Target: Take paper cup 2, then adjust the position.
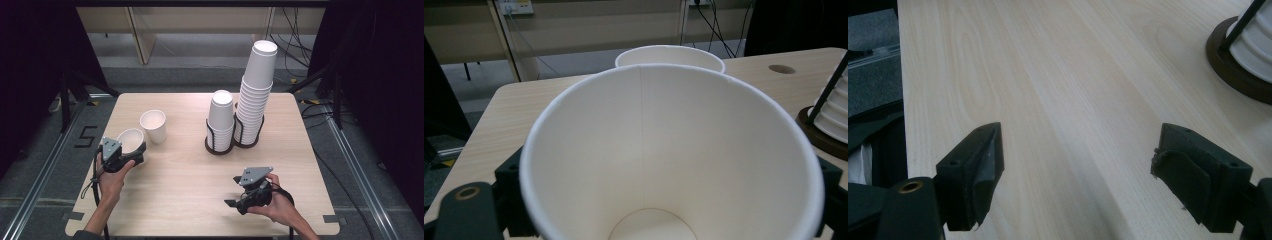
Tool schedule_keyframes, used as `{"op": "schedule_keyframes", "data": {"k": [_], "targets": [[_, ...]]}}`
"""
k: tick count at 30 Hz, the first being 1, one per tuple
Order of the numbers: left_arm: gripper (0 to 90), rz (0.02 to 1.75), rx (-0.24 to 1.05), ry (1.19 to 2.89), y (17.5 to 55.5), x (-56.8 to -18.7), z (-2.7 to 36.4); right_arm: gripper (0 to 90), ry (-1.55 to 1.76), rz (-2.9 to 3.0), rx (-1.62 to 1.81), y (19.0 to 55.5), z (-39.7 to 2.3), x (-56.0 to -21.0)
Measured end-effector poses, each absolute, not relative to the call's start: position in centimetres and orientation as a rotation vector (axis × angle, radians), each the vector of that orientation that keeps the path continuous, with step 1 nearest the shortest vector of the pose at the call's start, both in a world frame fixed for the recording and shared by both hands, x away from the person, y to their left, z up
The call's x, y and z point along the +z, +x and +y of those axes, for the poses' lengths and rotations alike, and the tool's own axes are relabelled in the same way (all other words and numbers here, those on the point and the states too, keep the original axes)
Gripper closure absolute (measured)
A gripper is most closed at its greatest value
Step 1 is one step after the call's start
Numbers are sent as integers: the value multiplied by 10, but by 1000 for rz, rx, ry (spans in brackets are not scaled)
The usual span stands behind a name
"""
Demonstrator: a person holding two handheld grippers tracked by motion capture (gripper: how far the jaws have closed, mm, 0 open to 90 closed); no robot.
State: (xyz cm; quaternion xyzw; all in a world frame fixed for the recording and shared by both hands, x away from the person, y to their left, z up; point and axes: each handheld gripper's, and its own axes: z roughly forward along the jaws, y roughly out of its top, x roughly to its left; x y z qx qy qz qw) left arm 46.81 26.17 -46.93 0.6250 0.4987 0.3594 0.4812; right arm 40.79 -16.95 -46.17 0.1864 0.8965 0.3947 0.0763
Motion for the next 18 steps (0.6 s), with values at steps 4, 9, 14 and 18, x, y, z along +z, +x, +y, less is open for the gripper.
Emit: {"op": "schedule_keyframes", "data": {"k": [4, 9, 14, 18], "targets": [[136, 1226, 876, 1527, 471, -472, 263, 205, 586, 2696, 1176, 407, -171, -462], [137, 1231, 875, 1533, 473, -473, 263, 203, 580, 2704, 1172, 407, -172, -465], [137, 1242, 869, 1529, 475, -473, 264, 203, 612, 2692, 1181, 407, -174, -464], [137, 1237, 879, 1521, 477, -470, 265, 202, 589, 2695, 1167, 408, -175, -464]]}}
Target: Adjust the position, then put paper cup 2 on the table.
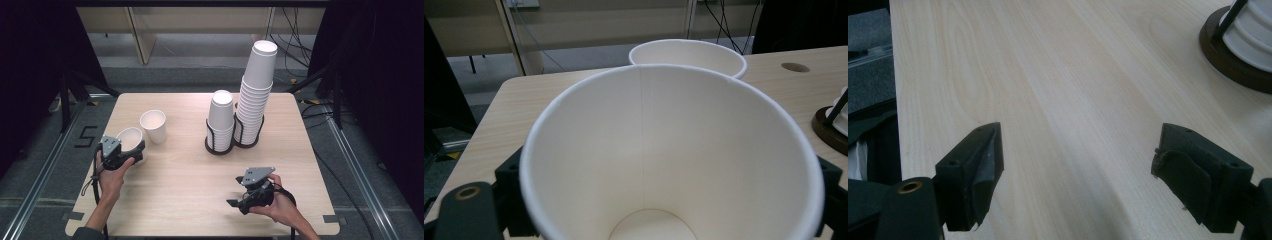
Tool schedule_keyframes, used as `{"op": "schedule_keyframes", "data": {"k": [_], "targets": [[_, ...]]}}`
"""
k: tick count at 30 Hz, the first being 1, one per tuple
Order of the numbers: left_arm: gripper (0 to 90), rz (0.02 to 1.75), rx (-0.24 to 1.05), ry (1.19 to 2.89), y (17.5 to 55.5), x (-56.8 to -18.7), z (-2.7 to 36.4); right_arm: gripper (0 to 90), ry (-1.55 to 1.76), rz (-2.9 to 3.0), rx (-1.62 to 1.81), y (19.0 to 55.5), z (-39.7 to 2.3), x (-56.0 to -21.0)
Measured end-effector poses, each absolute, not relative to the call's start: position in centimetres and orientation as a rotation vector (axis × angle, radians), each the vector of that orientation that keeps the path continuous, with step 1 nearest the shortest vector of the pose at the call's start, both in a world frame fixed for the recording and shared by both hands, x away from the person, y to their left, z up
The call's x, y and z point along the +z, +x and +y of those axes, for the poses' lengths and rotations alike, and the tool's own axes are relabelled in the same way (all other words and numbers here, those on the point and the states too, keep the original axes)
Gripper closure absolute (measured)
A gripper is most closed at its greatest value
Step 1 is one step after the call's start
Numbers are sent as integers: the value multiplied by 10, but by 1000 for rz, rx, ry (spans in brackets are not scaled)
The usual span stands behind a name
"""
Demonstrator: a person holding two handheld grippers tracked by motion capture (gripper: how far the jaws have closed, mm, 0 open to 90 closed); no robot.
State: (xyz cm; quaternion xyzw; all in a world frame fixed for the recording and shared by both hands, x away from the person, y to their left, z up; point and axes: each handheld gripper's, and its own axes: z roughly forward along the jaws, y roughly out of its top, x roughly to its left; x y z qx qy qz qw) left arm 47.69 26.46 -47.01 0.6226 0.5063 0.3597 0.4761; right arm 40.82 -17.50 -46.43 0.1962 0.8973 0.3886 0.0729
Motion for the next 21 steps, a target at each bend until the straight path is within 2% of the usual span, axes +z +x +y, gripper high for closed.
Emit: {"op": "schedule_keyframes", "data": {"k": [21], "targets": [[136, 1291, 904, 1514, 494, -474, 273, 200, 614, 2685, 1164, 409, -180, -465]]}}
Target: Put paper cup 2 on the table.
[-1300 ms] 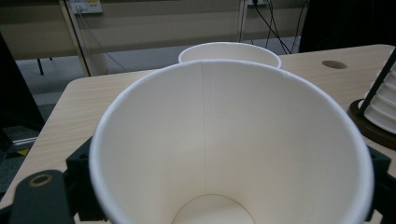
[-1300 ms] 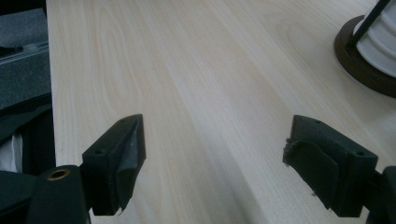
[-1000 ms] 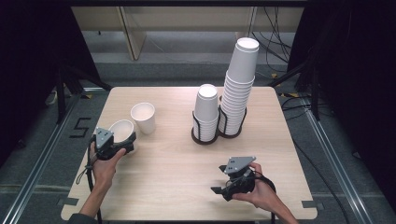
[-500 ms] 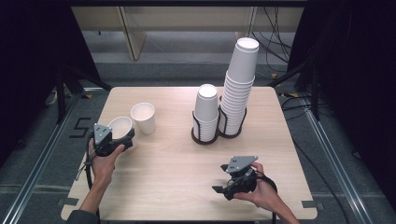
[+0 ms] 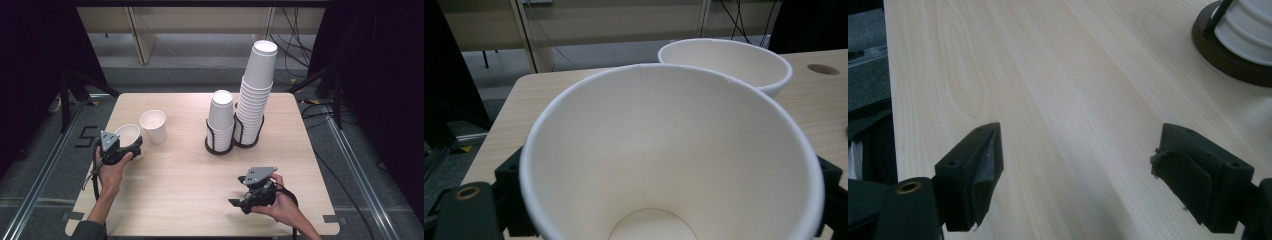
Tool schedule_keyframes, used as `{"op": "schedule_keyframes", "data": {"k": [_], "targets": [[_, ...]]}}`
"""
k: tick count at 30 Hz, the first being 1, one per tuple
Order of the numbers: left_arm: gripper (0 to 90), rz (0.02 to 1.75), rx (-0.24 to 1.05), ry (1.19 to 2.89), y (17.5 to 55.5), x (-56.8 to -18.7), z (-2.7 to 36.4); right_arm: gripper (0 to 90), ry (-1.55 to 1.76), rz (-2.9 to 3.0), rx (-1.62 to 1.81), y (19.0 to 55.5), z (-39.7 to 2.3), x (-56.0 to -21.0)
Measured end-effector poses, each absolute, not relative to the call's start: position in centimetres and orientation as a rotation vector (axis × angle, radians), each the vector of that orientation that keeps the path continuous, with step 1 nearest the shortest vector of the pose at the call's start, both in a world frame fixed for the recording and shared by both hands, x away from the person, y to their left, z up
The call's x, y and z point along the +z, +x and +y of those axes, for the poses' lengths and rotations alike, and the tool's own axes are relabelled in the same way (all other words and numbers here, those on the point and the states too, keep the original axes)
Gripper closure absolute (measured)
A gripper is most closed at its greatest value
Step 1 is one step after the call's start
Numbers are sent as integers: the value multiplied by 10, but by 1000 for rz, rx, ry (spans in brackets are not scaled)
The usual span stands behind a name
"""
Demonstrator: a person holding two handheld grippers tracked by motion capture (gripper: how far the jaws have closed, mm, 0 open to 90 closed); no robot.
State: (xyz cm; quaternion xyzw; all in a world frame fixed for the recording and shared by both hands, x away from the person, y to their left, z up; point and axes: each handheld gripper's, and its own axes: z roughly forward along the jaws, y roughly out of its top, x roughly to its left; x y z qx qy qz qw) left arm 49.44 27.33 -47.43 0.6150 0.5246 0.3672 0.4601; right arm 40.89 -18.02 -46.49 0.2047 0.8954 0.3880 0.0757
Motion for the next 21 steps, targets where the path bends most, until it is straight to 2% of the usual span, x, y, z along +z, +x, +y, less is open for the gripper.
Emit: {"op": "schedule_keyframes", "data": {"k": [21], "targets": [[113, 1299, 926, 1524, 513, -488, 275, 200, 633, 2693, 1166, 408, -181, -466]]}}
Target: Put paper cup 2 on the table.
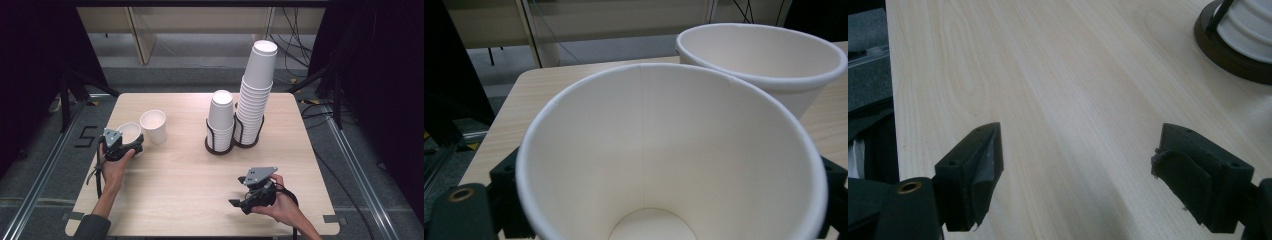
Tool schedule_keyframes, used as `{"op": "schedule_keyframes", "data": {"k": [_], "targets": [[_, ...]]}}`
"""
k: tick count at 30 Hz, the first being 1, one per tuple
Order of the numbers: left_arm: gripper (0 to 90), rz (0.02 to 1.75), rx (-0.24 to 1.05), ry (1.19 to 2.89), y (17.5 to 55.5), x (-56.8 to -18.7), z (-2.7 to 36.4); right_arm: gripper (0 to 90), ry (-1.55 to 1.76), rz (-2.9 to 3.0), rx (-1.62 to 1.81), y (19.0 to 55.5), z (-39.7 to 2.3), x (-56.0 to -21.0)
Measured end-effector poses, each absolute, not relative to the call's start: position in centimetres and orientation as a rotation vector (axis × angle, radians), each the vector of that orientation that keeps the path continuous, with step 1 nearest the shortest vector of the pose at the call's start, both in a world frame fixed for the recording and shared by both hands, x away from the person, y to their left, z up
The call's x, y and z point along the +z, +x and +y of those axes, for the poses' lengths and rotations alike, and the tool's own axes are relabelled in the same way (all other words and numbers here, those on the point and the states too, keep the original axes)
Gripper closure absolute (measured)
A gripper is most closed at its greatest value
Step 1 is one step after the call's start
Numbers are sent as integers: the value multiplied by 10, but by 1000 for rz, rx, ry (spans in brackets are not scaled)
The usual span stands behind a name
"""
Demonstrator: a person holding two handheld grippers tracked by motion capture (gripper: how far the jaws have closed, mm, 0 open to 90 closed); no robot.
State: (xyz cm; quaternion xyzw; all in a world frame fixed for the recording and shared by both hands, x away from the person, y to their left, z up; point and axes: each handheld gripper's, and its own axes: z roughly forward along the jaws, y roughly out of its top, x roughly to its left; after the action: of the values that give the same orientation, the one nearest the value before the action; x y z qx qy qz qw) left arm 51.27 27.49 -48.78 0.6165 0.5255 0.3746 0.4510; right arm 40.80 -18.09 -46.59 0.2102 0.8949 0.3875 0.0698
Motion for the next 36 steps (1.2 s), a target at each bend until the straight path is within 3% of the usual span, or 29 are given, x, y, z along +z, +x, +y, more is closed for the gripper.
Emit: {"op": "schedule_keyframes", "data": {"k": [8, 36], "targets": [[91, 1302, 898, 1517, 511, -488, 278, 199, 617, 2707, 1159, 408, -181, -467], [142, 1362, 798, 1646, 490, -496, 289, 196, 652, 2705, 1160, 404, -189, -467]]}}
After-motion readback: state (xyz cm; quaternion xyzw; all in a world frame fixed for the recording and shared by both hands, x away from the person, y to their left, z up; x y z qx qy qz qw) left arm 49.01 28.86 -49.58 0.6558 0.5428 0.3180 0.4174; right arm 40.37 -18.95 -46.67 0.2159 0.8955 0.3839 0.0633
